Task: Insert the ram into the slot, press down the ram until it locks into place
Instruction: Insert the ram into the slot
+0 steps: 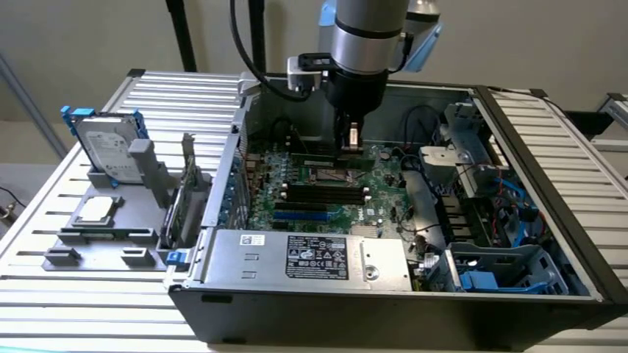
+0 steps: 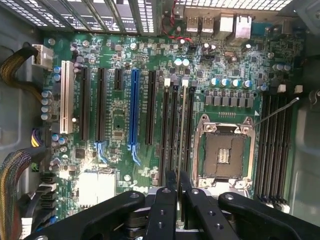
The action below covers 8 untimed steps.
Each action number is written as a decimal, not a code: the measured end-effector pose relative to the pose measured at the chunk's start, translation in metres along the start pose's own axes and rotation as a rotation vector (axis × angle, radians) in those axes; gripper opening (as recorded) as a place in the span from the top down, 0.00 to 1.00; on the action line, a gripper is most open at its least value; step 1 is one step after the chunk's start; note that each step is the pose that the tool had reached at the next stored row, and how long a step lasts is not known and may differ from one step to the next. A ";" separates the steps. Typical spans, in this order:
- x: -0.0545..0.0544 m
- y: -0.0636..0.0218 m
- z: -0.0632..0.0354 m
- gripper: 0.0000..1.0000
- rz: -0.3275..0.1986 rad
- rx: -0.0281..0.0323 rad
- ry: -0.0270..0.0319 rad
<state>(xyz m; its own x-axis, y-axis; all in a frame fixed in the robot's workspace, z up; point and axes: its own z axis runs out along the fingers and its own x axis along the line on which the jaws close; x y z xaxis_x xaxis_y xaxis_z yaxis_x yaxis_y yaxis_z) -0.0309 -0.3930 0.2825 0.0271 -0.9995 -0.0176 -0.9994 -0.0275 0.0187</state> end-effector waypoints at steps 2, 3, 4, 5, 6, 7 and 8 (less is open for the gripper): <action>0.001 0.0002 0.0028 0.86 0.000 0.0006 0.0001; 0.001 0.0003 0.0039 0.86 0.000 0.0014 0.0000; 0.002 0.0006 0.0049 0.86 0.000 0.0026 0.0001; 0.002 0.0009 0.0056 0.86 0.000 0.0039 0.0004; 0.003 0.0012 0.0064 0.86 0.000 0.0057 0.0004; 0.003 0.0016 0.0072 0.86 0.000 0.0079 0.0004; 0.003 0.0019 0.0079 0.86 0.000 0.0100 0.0003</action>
<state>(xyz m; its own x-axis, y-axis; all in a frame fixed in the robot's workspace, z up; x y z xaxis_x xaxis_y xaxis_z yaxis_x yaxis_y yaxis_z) -0.0329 -0.3962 0.2745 0.0273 -0.9995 -0.0173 -0.9996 -0.0275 0.0087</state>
